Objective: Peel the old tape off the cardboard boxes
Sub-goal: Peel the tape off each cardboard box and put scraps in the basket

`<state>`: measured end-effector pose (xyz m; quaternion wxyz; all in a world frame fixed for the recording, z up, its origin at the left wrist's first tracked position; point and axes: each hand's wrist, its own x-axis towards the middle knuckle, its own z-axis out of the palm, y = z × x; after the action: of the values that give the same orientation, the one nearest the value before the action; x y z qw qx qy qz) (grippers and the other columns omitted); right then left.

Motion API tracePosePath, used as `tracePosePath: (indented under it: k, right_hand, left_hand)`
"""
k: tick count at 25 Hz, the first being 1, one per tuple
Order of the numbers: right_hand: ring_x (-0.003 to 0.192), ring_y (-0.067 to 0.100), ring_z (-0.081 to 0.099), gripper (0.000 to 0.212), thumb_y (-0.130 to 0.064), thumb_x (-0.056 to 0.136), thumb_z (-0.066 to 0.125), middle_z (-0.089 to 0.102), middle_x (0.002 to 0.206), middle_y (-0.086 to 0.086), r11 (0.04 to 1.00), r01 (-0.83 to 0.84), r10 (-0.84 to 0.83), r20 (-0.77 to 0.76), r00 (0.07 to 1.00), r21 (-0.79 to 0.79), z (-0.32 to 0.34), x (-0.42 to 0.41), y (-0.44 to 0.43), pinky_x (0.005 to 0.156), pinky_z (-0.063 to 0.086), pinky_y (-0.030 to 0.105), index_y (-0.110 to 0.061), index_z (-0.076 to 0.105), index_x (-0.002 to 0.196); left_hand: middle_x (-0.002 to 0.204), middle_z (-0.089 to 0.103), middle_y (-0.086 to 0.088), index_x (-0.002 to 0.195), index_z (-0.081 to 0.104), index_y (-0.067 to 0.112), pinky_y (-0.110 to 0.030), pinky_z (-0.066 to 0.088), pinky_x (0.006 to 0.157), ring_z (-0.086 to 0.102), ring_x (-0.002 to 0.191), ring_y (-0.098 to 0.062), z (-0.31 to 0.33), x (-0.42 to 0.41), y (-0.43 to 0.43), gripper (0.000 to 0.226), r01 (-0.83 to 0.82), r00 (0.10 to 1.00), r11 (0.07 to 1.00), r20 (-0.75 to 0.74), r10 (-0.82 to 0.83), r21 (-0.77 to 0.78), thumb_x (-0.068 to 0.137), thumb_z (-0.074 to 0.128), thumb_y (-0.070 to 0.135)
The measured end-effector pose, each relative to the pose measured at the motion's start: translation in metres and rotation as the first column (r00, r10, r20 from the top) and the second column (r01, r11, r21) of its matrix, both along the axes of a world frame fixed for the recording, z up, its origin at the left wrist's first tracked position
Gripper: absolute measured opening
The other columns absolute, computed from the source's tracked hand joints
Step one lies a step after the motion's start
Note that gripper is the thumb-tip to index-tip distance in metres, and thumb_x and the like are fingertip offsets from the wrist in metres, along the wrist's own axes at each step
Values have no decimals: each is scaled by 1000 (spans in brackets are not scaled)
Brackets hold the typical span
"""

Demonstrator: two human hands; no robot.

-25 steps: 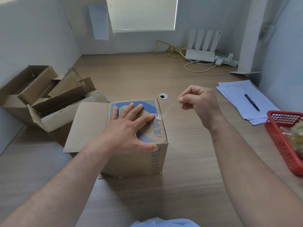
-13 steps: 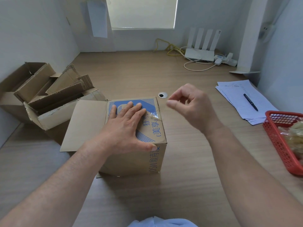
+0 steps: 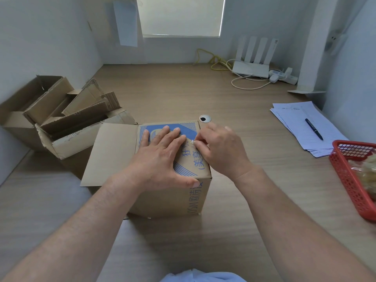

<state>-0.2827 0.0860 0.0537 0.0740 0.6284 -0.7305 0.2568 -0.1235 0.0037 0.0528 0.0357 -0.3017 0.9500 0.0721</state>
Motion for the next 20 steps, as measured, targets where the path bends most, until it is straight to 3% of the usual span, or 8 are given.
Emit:
tracePosePath:
  k: [3,7,10,13,14,15,18,20]
  right_hand:
    - [77,19,53,9,-22,89,58,56,82,-7,997,73,-68,219,973,-16,-5,2,0,64,32,29,-15,60,82]
    - [69,18,52,16,-16,86,60,52,67,-10,978,196,-133,530,837,-64,-11,3,3,64,43,33,-16,55,71]
    - [65,23,61,16,-10,85,56,59,64,2,956,284,-128,758,639,-79,-13,5,7,68,53,44,-13,54,69]
    - [47,18,62,19,-10,88,49,53,57,0,888,454,-101,929,356,-77,-7,-6,10,62,57,46,-15,50,70]
    - [45,17,61,20,-13,90,48,51,58,-1,875,480,-126,928,350,-62,-5,-13,10,62,57,49,-16,50,70]
    - [47,18,60,22,-18,91,48,53,60,-1,877,479,-186,889,419,-42,-4,-17,11,64,55,51,-16,51,70]
    - [66,20,56,30,-43,90,54,57,72,-4,927,374,-286,602,746,-22,-3,-14,13,64,47,36,-17,53,76]
    - [75,13,53,31,-53,80,62,53,84,-9,960,280,-252,423,870,-4,-2,-4,9,63,39,28,-24,56,87]
  left_hand:
    - [160,-10,12,153,1,28,-49,-12,117,-20,144,-7,0,0,0,131,-2,1000,1000,-5,2,4,43,18,97]
    - [160,-10,13,153,1,29,-49,-12,117,-20,144,-6,0,0,0,130,-5,1000,1000,-9,5,14,43,19,97]
    - [160,-10,14,153,2,30,-49,-12,117,-20,144,-6,1,-1,0,130,-12,1000,1000,-9,12,17,42,20,96]
    - [160,-10,14,153,3,30,-48,-13,117,-20,144,-6,1,-1,1,130,-10,1000,1000,-10,11,27,42,21,96]
    - [160,-10,14,153,3,30,-48,-13,117,-20,144,-6,2,-1,1,130,-7,1000,1000,-11,8,30,42,22,96]
    - [160,-10,14,153,3,30,-48,-14,117,-20,144,-6,2,-1,1,130,-5,1000,999,-11,6,32,42,22,96]
    - [160,-10,14,153,2,30,-49,-13,117,-20,144,-6,2,-2,0,131,-12,1000,999,2,12,36,42,21,97]
    - [160,-10,13,153,-1,31,-50,-10,117,-19,144,-8,3,-4,0,131,-12,1000,1000,25,11,23,42,20,97]
